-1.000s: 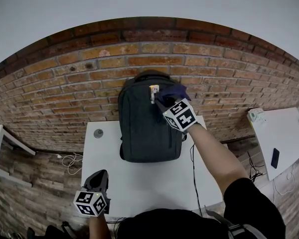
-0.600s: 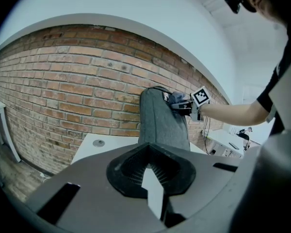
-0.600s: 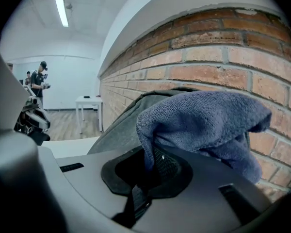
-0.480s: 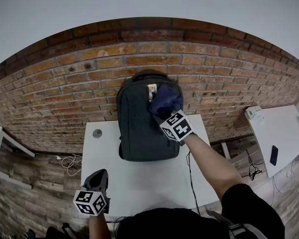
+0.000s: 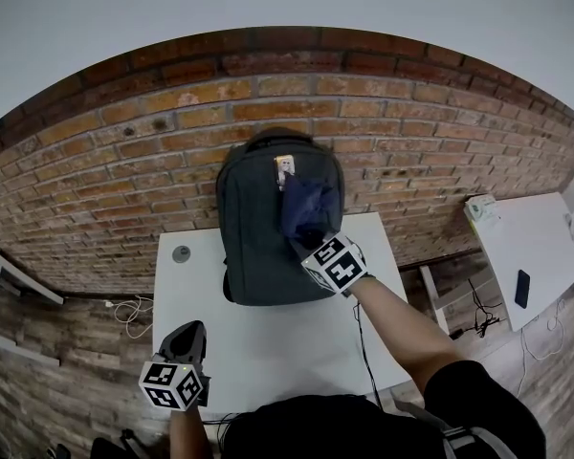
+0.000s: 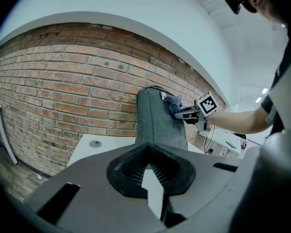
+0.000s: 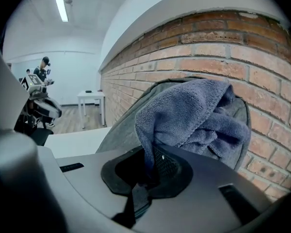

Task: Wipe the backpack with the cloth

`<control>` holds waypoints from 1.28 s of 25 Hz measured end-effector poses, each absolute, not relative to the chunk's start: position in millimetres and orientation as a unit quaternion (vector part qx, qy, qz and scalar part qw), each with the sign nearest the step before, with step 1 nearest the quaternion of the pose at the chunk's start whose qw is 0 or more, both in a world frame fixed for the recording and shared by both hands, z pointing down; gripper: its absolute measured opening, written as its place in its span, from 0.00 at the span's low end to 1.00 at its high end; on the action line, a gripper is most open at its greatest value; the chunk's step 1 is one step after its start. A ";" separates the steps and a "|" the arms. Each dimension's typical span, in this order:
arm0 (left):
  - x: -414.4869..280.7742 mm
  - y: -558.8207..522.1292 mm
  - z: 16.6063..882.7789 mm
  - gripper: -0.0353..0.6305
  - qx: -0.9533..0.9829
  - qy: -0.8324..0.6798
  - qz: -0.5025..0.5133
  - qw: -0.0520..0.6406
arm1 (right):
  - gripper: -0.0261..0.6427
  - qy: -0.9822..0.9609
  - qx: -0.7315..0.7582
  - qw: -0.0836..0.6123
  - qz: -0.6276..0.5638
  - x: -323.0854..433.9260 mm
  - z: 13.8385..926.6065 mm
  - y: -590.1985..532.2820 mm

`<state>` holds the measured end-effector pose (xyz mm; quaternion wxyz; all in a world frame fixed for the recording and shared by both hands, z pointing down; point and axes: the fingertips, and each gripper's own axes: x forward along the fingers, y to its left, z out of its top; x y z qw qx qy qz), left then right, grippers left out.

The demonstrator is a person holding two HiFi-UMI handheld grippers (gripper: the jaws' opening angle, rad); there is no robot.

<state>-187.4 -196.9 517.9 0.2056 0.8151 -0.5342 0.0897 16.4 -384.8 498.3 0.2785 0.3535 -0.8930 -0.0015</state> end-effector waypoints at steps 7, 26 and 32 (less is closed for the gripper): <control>-178.8 -201.1 513.0 0.05 0.824 -0.522 0.077 0.205 | 0.07 -0.891 0.358 0.279 0.018 24.3 519.7 -355.9; -163.5 -200.8 524.1 0.05 0.832 -0.502 0.091 0.216 | 0.07 -0.870 0.374 0.298 0.121 52.6 598.7 -297.4; -157.0 -203.2 521.3 0.05 0.836 -0.496 0.097 0.213 | 0.07 -0.853 0.388 0.314 0.152 76.6 628.0 -293.5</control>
